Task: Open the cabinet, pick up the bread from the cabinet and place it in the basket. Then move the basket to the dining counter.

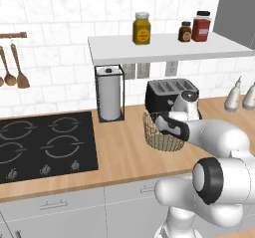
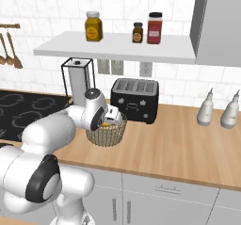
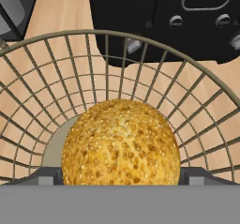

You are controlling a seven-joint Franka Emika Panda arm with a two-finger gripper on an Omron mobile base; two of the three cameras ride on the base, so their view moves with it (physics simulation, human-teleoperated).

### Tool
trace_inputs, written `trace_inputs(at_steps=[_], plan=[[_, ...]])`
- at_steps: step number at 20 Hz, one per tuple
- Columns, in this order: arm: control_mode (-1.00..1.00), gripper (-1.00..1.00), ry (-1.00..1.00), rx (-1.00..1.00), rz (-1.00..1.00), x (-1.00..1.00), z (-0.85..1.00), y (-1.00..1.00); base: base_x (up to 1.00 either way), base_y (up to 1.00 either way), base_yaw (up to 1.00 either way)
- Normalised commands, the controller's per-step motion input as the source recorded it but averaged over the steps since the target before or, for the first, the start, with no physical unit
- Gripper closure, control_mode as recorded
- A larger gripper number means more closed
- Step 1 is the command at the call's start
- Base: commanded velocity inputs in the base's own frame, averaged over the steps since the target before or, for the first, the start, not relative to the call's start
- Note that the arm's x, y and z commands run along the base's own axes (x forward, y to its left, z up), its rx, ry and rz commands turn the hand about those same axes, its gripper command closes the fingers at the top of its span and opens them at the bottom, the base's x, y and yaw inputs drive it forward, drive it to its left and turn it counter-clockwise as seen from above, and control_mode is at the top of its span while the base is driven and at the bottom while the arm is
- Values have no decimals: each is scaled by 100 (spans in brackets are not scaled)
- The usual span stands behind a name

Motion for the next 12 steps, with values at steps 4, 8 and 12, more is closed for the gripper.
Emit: trace_inputs(at_steps=[4,8,12], plan=[[-100,-100,1,0,0,19,-18,0,0,0,0],[-100,-100,0,0,0,0,-6,0,0,0,0],[-100,-100,0,0,2,0,-10,0,0,0,0]])
